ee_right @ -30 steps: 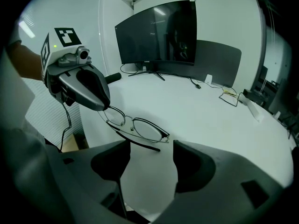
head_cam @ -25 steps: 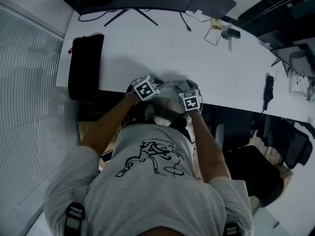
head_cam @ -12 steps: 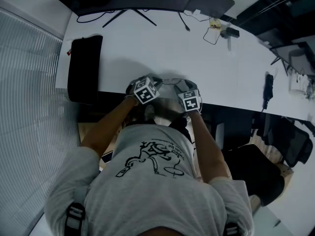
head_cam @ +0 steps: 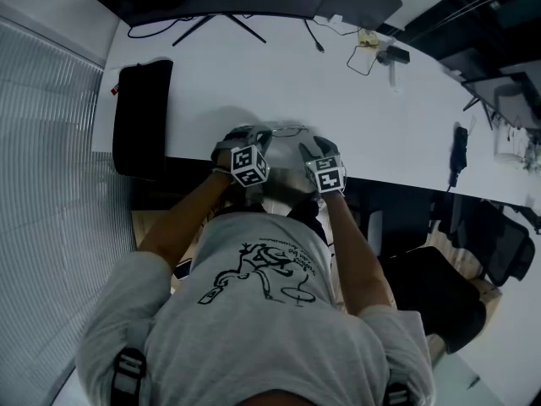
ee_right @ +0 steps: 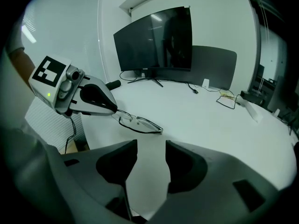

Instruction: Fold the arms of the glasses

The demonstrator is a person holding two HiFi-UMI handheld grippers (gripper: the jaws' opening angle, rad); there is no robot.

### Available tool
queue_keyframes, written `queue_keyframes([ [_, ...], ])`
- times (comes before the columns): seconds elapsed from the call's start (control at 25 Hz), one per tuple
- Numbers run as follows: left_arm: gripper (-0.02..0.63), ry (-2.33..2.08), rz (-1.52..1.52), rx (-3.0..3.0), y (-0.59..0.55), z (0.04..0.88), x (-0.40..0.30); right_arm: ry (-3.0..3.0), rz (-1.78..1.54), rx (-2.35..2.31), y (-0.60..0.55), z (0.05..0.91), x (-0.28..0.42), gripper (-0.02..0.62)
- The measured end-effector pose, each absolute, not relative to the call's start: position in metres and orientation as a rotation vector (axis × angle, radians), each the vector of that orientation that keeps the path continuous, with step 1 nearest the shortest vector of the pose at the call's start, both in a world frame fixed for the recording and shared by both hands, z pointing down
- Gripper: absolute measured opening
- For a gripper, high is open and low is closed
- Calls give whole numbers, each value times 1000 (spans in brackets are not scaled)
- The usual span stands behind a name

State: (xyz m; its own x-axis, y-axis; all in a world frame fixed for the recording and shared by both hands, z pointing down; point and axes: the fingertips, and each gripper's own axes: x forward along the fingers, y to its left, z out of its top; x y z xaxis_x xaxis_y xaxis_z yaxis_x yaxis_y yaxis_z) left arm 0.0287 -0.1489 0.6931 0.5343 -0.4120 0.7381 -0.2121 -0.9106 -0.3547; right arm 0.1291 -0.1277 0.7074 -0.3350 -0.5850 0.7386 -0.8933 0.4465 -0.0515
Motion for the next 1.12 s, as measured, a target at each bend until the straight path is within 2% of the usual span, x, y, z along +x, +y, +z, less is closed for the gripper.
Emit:
queue_keyframes([
  [0.6, 35, 550, -1348, -2527, -144, 700, 24, -2131, 575, 1296, -133, 673, 129, 120],
  [1.12, 24, 936, -1059, -2901, -161, 625, 12, -2260, 503, 1334, -140, 585, 119, 49],
])
